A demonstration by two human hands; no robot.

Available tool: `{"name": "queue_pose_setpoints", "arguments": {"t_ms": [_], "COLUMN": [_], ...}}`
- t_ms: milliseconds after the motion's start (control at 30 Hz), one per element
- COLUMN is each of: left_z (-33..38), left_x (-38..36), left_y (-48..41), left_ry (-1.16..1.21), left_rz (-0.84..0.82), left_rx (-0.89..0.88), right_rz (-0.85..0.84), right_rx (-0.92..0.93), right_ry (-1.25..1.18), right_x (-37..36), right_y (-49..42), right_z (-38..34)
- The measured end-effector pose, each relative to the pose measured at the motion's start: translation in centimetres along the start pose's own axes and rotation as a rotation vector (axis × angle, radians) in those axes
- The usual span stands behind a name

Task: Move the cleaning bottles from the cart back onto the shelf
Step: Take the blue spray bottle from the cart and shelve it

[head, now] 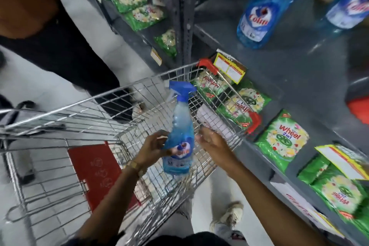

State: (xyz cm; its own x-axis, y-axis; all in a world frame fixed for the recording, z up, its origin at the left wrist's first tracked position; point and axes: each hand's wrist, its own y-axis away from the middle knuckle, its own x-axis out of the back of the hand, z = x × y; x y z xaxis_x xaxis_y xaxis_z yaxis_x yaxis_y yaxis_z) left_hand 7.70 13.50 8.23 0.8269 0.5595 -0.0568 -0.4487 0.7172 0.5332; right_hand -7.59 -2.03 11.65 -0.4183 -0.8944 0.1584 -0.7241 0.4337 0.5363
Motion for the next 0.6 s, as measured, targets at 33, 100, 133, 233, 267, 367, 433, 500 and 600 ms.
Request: {"name": "queue_pose_setpoints", "arguments": {"t_ms": [33,100,133,233,267,367,433,500,600], "left_z": [2.1,5.6,7.0,10.6,11.5,13.3,14.3,15.4,17.3], "left_x": [-0.8,-2.7,-3.7,-6.9,-7.9,-10.7,-12.4,-13.7,-15.7], "left_y": [0.7,1.8,2.2,2.6,2.6,2.5,2.4,2.3,1.6], "left_ry": [0.024,0.036,0.032,0.001,-0.007,-0.038,-0.065,-0.067,-0.088], "left_rz": [-0.036,-0.104,-0.131,-0.206,-0.233,-0.295,-0.305,-0.328,-0.376], "left_rx": [-0.039,-0.114,-0.142,-0.210,-0.227,-0.245,-0.252,-0.280,-0.356], "right_rz": [-0.037,-0.042,-0.018,0.087,0.111,0.180,0.220,0.274,0.364], "right_rx": [-0.003,0.033,0.052,0.121,0.148,0.195,0.207,0.234,0.314], "right_ry": [-0.137,-0.274,-0.316,-0.394,-0.420,-0.467,-0.470,-0.427,-0.400], "right_x": [0.7,2.2,2.9,5.9,6.9,9.3,10.5,11.7,13.5], "right_y": [0.7,2.5,3.4,6.4,7.3,9.6,10.7,11.5,12.0], "right_z": [-0.8,-2.2,-2.8,-4.1,-4.5,-5.2,-5.6,-5.9,-6.5]}}
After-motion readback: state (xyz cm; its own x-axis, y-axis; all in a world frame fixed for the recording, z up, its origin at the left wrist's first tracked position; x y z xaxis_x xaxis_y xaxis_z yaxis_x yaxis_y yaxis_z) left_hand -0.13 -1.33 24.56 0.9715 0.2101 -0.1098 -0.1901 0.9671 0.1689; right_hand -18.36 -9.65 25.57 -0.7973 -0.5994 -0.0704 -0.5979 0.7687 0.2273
